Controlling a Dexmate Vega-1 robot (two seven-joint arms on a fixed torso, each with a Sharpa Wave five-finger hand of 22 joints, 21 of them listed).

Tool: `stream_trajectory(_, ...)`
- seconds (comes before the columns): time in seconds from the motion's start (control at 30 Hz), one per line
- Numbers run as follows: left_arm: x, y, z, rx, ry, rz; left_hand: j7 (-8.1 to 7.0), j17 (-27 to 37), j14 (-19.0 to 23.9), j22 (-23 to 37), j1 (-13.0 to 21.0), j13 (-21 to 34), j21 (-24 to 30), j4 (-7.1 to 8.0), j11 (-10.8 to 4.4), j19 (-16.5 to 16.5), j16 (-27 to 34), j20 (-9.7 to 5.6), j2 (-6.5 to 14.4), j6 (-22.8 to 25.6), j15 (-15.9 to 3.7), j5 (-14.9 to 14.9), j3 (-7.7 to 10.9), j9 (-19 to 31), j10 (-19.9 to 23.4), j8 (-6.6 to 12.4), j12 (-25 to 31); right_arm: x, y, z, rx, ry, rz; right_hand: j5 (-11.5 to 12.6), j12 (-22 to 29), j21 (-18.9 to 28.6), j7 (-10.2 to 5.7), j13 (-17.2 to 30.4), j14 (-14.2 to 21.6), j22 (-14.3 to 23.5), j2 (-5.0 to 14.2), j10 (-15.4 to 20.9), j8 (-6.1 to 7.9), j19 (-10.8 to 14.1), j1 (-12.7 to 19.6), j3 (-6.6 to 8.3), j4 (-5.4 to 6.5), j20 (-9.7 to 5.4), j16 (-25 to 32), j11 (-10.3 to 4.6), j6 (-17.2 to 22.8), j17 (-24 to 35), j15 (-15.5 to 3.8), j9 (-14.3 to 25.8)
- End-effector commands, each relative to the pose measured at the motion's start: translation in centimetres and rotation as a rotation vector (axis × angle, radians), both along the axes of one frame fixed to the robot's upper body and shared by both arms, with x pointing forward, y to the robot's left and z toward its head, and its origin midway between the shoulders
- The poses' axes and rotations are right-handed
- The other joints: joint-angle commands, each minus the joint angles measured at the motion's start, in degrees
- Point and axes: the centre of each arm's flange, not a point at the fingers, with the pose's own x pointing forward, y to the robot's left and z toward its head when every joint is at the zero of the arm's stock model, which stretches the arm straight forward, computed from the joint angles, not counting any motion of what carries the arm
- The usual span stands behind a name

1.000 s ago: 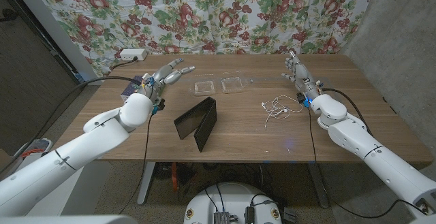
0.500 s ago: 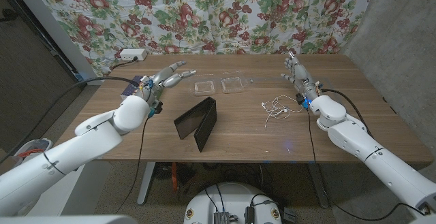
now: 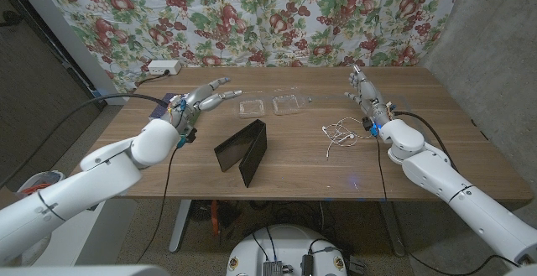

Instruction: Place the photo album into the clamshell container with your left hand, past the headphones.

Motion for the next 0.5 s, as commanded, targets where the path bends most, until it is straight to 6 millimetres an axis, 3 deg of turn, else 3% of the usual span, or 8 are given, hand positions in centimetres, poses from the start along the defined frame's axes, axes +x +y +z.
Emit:
stream_trajectory(0.03, -0.87, -0.43, -0.25, 0.032, 0.006, 0.005, 0.07, 0.15, 0.18, 0.08, 0.06, 0.11, 0.47, -0.02, 0.13, 0.3, 0.41, 0.04, -0.62, 0.32, 0.18, -0.03, -0.28, 0.05, 0.34, 0.08, 0.35, -0.16, 0.53, -0.03, -0.006, 0.005, -0.007, 0.12, 0.1, 0.29, 0.3, 0.17, -0.3, 0.21, 0.14, -0.22, 0.0, -0.19, 0.07, 0.06, -0.31, 0.25, 0.16, 0.06, -0.34, 0.08, -0.04, 0.25)
stream_trajectory(0.4, -1.23, -1.06, -0.29, 0.05, 0.001, 0.034, 0.24, 0.17, 0.6, 0.1, 0.0, 0.16, 0.43, -0.18, 0.04, 0.19, 0.51, 0.06, -1.43, 0.96, 0.54, -0.06, -0.63, 0.06, 0.49, 0.31, 0.4, 0.11, 0.79, 0.35, -0.007, 0.003, -0.003, 0.11, 0.13, 0.31, 0.33, 0.17, -0.33, 0.21, 0.13, -0.21, 0.02, -0.22, 0.08, 0.04, -0.37, 0.26, 0.18, 0.05, -0.37, 0.07, -0.09, 0.25)
stream_trajectory(0.5, -1.43, -1.32, -0.21, 0.059, -0.009, 0.046, 0.35, 0.19, 1.54, 0.32, 0.36, 0.24, 1.48, -0.46, 0.07, 2.71, 0.73, -0.49, -2.27, 0.97, 0.85, 0.01, -0.88, 0.08, 0.66, 0.27, 0.46, 0.16, 0.78, 0.43, -0.008, 0.004, -0.002, 0.1, 0.13, 0.32, 0.36, 0.17, -0.31, 0.21, 0.12, -0.22, 0.03, -0.22, 0.07, 0.02, -0.38, 0.25, 0.19, 0.0, -0.37, 0.07, -0.1, 0.25)
